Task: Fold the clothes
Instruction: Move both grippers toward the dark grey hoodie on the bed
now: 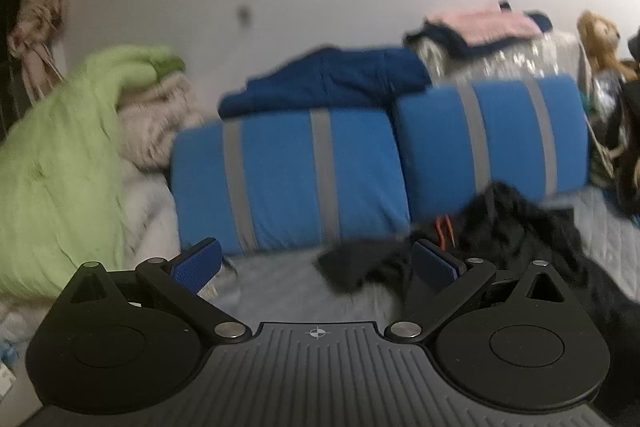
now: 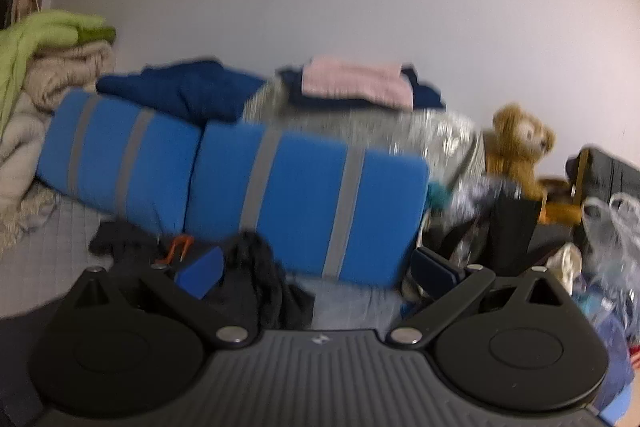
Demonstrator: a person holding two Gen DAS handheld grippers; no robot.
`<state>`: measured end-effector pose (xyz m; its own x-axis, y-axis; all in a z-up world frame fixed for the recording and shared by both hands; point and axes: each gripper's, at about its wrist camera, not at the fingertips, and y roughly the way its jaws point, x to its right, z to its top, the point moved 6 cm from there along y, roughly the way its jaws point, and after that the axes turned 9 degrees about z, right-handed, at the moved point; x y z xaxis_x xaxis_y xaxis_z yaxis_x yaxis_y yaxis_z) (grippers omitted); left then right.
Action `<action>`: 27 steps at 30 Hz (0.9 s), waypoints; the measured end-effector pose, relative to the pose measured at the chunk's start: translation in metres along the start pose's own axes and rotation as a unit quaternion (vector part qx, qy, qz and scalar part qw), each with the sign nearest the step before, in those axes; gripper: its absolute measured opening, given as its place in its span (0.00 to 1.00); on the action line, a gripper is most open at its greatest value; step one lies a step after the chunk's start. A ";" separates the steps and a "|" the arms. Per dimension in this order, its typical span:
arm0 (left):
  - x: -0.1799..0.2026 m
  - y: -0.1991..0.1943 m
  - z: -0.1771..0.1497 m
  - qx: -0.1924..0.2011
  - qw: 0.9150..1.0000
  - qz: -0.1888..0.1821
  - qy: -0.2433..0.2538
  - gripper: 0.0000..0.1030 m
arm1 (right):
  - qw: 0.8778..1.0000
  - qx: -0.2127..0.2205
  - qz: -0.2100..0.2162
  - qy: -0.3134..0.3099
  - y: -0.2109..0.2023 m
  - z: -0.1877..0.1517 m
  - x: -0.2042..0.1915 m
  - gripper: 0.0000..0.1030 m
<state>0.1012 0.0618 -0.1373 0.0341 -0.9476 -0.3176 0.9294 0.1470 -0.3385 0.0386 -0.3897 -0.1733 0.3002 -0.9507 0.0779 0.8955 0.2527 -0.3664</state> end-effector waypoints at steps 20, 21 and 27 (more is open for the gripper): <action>-0.081 -0.013 -0.004 -0.023 0.999 -0.041 0.009 1.00 | 0.990 -0.031 0.022 0.138 -0.050 -0.027 0.121 1.00; -0.093 -0.019 0.002 -0.016 0.999 -0.034 0.005 1.00 | 0.990 -0.020 0.013 0.136 -0.058 -0.021 0.130 1.00; -0.152 -0.057 0.028 0.026 0.998 -0.015 -0.050 1.00 | 0.986 0.044 -0.027 0.157 -0.110 0.013 0.187 1.00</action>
<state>0.0538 0.1892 -0.0449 0.0403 -0.9752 -0.2178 0.9485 0.1058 -0.2984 -0.0001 -0.5926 -0.1064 0.1459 -0.9686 -0.2013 0.9365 0.2008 -0.2875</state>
